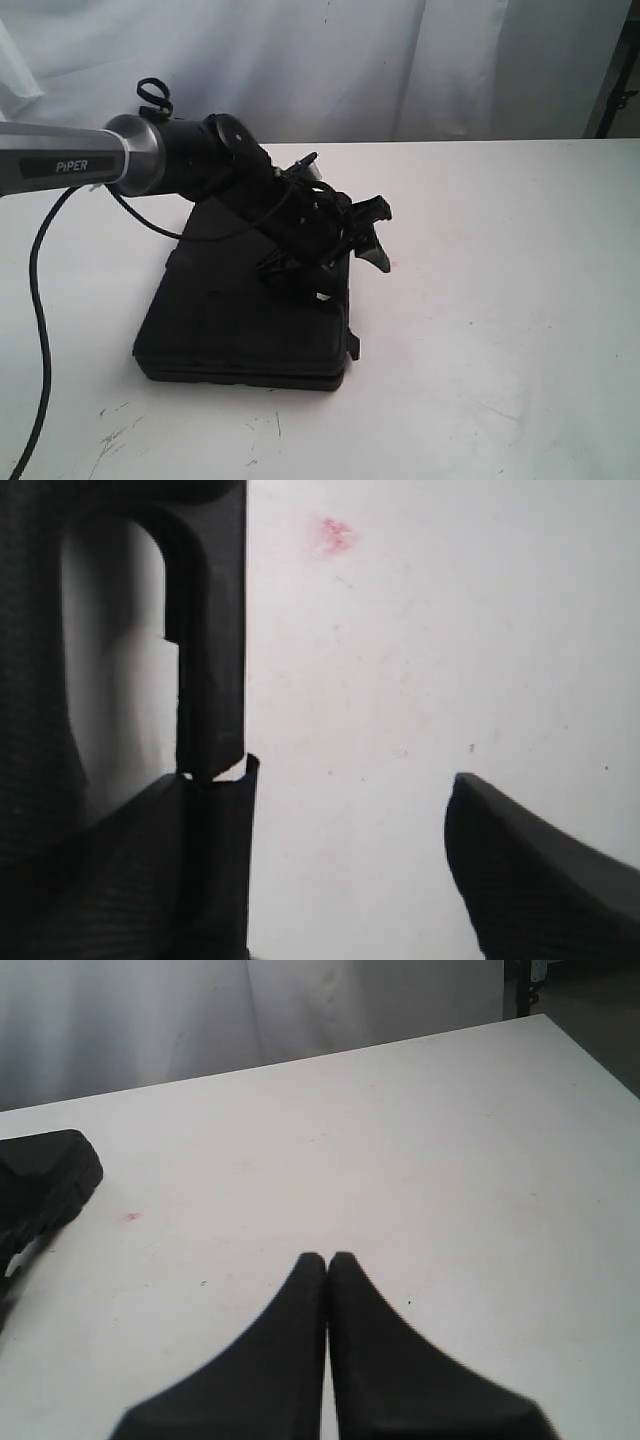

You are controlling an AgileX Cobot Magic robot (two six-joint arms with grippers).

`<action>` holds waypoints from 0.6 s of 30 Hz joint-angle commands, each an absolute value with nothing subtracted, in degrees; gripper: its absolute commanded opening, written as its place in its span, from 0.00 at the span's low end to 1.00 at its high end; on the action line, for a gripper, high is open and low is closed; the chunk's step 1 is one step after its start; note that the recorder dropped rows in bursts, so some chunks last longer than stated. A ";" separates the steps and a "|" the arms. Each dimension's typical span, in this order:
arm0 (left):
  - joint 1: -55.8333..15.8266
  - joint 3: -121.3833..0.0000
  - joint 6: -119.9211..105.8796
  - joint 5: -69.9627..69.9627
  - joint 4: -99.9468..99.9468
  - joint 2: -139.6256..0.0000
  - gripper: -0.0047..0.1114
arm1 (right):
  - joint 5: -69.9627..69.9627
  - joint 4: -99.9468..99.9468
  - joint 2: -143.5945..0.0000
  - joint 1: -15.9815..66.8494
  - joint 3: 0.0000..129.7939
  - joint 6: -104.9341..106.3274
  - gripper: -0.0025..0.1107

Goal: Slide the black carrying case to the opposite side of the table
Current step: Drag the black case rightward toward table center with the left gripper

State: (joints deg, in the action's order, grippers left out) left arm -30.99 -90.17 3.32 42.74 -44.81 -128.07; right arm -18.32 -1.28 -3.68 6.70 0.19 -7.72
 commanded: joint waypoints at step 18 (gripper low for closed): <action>-35.97 -101.21 24.89 52.55 -18.27 -127.29 0.63 | -18.05 -1.42 -3.32 6.25 0.00 -7.45 0.02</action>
